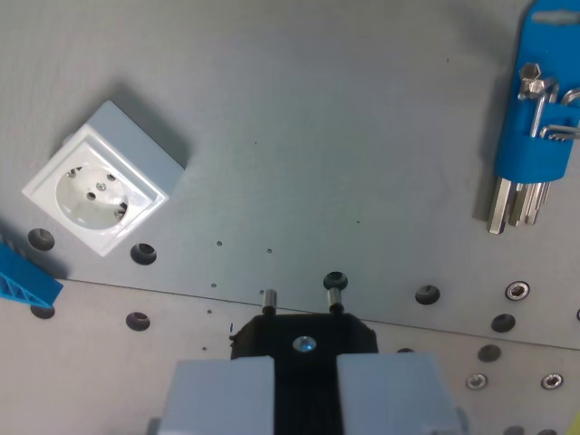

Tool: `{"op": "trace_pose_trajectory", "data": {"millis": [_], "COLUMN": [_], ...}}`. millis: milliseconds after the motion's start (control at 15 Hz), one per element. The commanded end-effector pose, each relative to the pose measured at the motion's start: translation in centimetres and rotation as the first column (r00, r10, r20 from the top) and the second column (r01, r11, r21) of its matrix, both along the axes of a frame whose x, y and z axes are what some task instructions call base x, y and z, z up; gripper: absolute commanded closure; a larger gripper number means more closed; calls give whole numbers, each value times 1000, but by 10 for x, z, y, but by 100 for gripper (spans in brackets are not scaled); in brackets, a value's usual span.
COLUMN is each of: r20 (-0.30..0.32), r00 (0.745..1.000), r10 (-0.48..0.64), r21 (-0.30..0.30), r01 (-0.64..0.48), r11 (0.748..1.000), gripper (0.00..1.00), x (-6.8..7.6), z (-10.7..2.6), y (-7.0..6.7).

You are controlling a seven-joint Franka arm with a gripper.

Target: Move above the white socket

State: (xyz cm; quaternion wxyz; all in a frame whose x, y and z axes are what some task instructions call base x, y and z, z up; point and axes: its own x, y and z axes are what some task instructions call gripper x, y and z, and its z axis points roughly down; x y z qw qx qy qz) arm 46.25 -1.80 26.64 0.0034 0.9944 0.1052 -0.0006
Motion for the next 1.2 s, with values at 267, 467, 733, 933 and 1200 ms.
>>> {"op": "trace_pose_trajectory", "data": {"millis": [267,467,733,933,1200], "r20": [0,1,4,12,36], "r00": [1000,1000,999,998,993], "r10": [2,11,40,69,110], "r21": [0,0,1,3,4], "r01": [-2,-11,-40,-69,-110], "r11": [1000,1000,999,998,994], "gripper": [100,100,100,100,100], "x": [0,0,-1,-3,-6], "z": [0,-1,-3,-7,-13], "y": [0,0,2,4,7]}}
